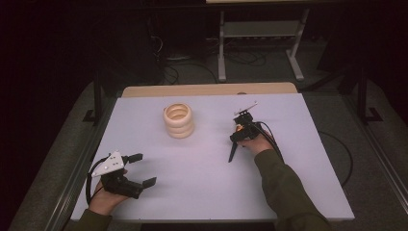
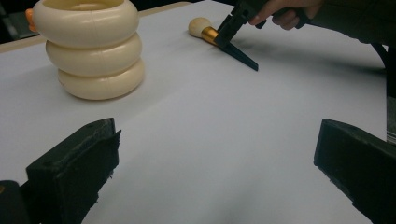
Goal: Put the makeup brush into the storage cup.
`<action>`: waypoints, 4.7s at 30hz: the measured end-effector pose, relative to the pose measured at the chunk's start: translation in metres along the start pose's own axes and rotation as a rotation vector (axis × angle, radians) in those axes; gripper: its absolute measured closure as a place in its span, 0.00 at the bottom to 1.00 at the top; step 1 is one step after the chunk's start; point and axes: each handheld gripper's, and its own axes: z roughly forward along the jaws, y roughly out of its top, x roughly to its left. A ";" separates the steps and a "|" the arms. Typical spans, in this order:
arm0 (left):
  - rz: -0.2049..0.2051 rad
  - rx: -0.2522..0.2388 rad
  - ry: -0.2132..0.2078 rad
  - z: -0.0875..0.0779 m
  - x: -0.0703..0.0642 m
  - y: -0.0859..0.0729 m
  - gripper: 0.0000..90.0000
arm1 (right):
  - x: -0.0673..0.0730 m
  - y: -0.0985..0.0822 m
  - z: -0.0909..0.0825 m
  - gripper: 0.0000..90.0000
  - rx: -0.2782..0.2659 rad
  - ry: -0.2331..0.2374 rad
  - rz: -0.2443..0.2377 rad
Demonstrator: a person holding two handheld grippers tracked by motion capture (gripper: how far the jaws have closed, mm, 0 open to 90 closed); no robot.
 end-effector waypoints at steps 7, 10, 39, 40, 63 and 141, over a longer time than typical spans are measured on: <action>-0.002 -0.001 0.001 0.000 0.000 0.000 0.00 | -0.003 0.001 0.000 0.48 0.023 0.006 -0.003; -0.001 -0.001 0.000 0.000 0.000 0.000 0.00 | -0.004 0.002 0.000 0.52 0.031 0.006 -0.010; -0.004 0.000 0.000 0.001 0.000 0.000 0.00 | -0.020 0.001 -0.004 0.69 0.079 0.036 -0.045; -0.004 0.000 -0.001 0.001 0.000 0.000 0.00 | -0.021 0.002 -0.005 0.66 0.076 0.050 -0.042; -0.001 0.005 -0.010 0.003 -0.001 0.000 0.00 | -0.026 0.040 0.008 0.58 0.139 0.060 -0.030; -0.002 0.002 -0.008 0.003 -0.001 0.000 0.00 | -0.021 0.041 -0.054 0.68 -0.152 0.127 -0.066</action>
